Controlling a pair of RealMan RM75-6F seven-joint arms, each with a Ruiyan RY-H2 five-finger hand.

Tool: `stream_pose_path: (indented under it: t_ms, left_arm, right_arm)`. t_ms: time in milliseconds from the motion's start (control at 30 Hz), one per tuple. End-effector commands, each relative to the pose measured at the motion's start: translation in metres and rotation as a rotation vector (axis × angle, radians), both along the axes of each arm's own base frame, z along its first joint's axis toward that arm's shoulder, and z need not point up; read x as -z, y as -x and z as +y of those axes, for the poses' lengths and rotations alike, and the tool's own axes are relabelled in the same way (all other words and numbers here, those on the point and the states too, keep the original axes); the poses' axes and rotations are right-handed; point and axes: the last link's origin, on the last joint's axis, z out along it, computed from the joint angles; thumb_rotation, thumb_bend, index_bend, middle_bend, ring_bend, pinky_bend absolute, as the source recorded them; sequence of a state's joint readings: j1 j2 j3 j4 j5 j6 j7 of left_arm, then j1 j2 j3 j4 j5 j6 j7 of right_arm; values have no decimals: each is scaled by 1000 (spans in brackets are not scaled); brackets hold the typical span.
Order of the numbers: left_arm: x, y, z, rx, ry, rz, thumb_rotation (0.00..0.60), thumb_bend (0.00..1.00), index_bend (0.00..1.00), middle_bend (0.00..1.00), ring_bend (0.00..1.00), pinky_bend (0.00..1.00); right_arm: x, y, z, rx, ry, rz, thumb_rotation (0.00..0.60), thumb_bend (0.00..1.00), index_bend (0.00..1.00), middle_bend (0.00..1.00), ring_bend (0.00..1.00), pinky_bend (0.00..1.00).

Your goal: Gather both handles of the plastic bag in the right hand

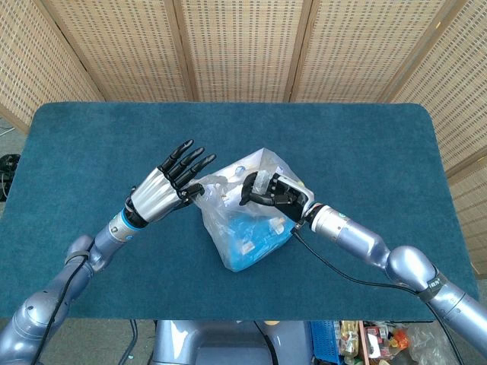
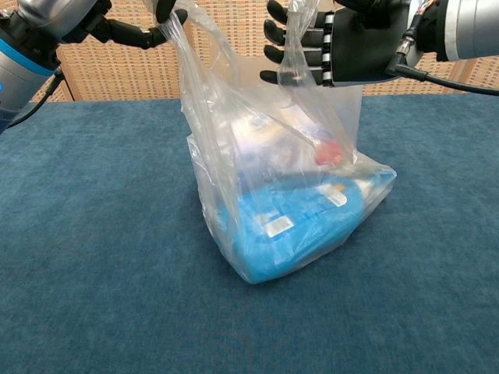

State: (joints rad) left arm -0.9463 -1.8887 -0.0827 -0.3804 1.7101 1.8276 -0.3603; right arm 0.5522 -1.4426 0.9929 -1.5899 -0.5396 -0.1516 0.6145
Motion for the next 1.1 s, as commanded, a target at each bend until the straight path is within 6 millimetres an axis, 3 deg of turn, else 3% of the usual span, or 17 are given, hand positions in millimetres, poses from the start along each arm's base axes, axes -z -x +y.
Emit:
stream_pose_path:
  t_ms: [33,167,333,433,733,900,1100]
  left_arm:
    - [-6,-4,1,12,-16,-8,600,416,690,0,0,0]
    - [-8,-5,1,-21,19,-83,600,412,664,0,0,0]
    - [3,-4,-1,-111,130,-221,600,393,561,0,0,0]
    - [10,-5,-2,-142,163,-245,600,384,462,0,0,0]
    - [19,-8,-1,-178,182,-242,600,334,34,0,0,0]
    - [18,-11,3,-181,169,-231,600,239,0,0,0,0]
    - [15,-12,7,-183,158,-215,600,212,0,0,0,0]
  right_arm:
    - [0,0,1,0,-1,-1,600,329,468,524,449,328]
    - [0,-1,1,2,-3,-6,600,331,469,525,449,328]
    - [0,0,3,1,-2,-1,600,331,469,526,449,328]
    - [-1,0,3,2,0,-1,600,332,470,526,449,327]
    - [-2,0,3,-1,1,1,600,332,471,530,453,328]
    - [-4,1,3,0,4,4,600,331,471,531,453,327]
    - [-4,2,2,3,5,6,600,332,472,531,454,328]
